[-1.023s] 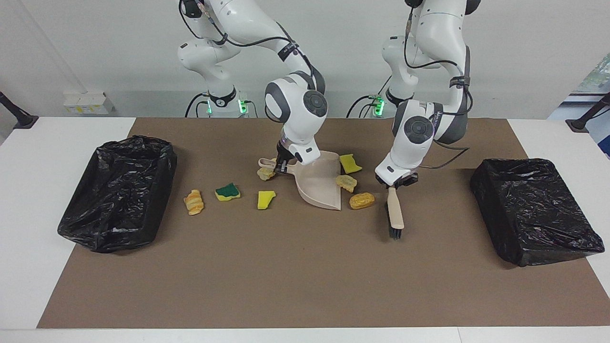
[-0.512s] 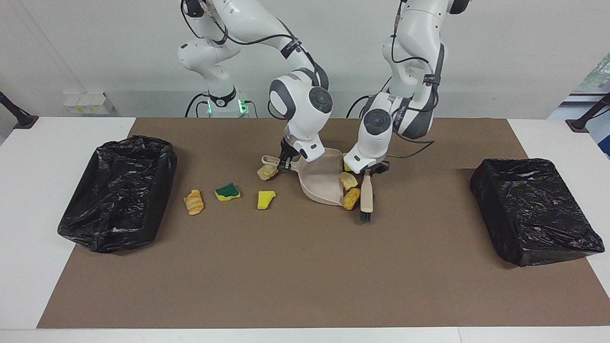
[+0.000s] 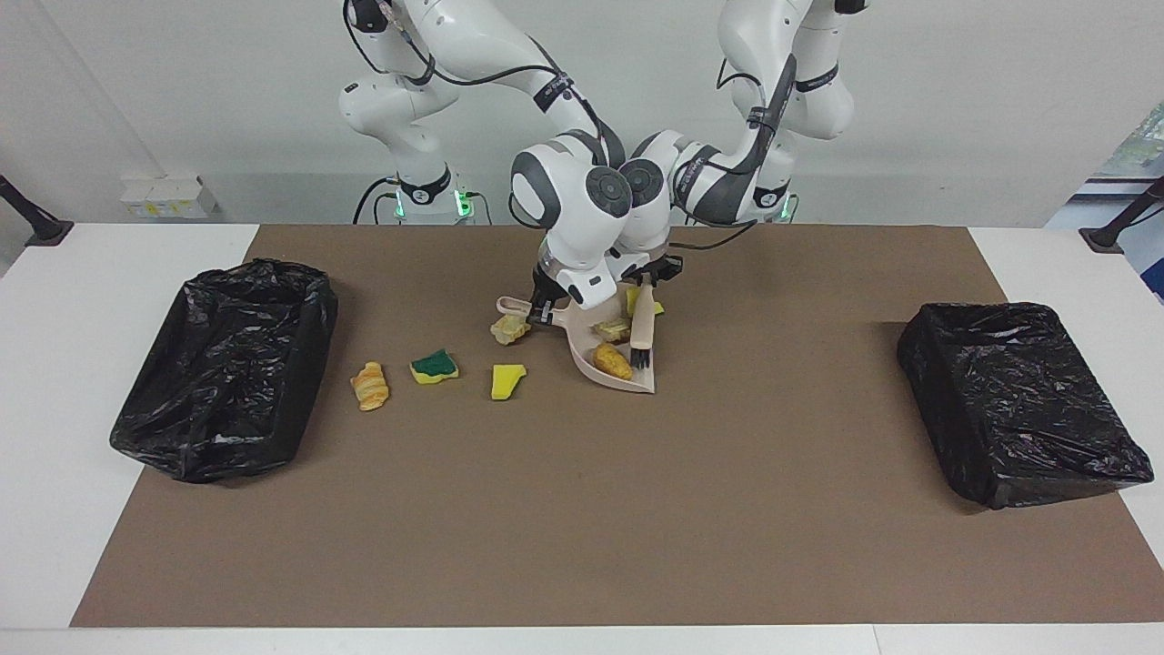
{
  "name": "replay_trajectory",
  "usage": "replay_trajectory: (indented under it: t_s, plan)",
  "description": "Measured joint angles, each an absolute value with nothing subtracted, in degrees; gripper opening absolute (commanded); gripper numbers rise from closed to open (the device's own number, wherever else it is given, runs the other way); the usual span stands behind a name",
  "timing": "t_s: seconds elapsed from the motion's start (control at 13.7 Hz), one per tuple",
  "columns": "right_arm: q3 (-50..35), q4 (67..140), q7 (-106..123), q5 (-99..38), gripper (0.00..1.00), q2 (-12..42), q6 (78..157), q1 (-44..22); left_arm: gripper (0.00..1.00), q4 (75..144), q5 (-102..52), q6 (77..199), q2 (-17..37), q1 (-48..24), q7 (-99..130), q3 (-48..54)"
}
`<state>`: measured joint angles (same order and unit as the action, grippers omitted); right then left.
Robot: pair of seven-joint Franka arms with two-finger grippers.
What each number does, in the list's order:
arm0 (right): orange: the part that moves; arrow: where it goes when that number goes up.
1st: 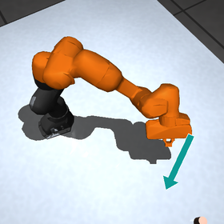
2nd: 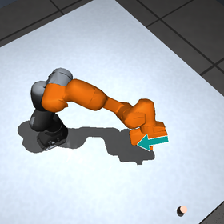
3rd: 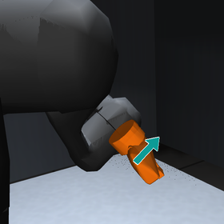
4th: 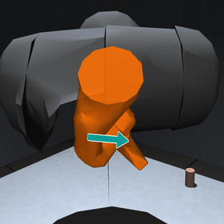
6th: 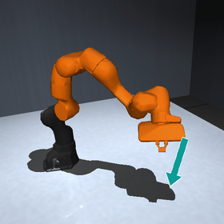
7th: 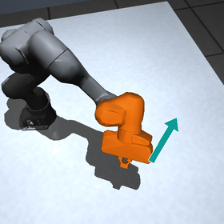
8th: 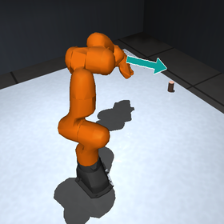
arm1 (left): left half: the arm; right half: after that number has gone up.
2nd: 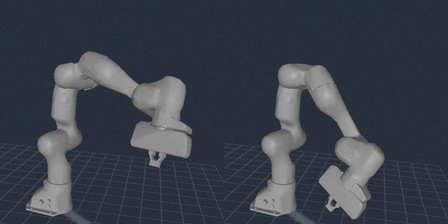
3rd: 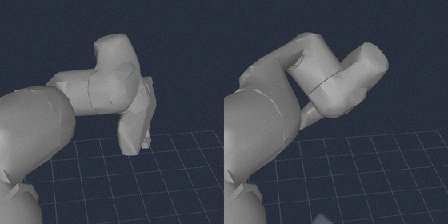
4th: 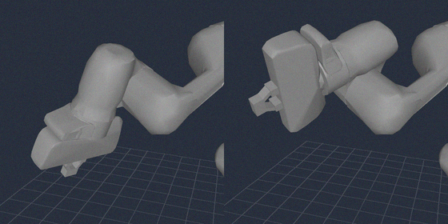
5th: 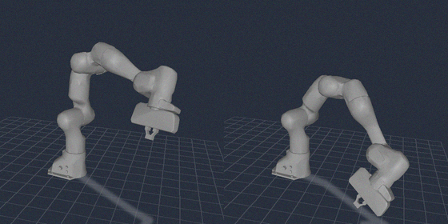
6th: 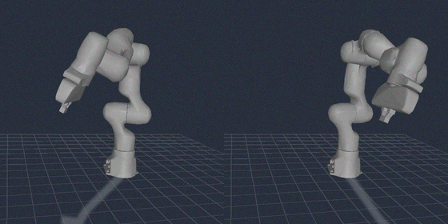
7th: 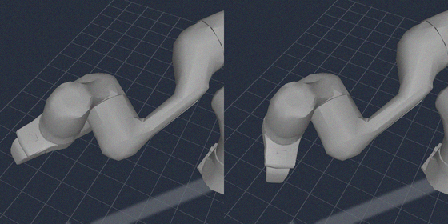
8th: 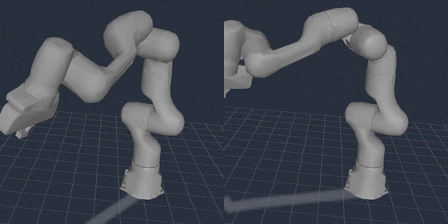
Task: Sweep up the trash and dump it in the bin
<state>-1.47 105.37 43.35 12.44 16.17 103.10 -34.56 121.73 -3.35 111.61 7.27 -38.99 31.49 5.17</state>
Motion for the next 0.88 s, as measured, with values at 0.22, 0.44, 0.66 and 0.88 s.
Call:
replay_trajectory:
  t_s: [0.22, 0.44, 0.66, 0.88]
  plan:
    - [-1.49, 105.39, 45.56, 12.55, 0.0, 16.06, 103.07, -33.85, 0.0, 119.98, -3.45, 109.36, 6.33, -38.95, 33.33, 4.47]
    - [-1.49, 105.73, 50.22, 12.55, 0.0, 15.29, 104.66, -31.14, 0.0, 118.49, -3.46, 105.63, 4.28, -38.06, 35.24, 3.92]
    - [-1.58, 107.26, 51.29, 12.41, 0.0, 14.56, 107.07, -30.44, 0.0, 118.42, -3.58, 105.82, 2.76, -37.39, 37.97, 3.53]
    - [-1.78, 107.87, 51.29, 12.11, 0.0, 14.33, 107.53, -30.43, 0.0, 118.24, -3.67, 107.9, 2.78, -37.36, 41.93, 3.63]
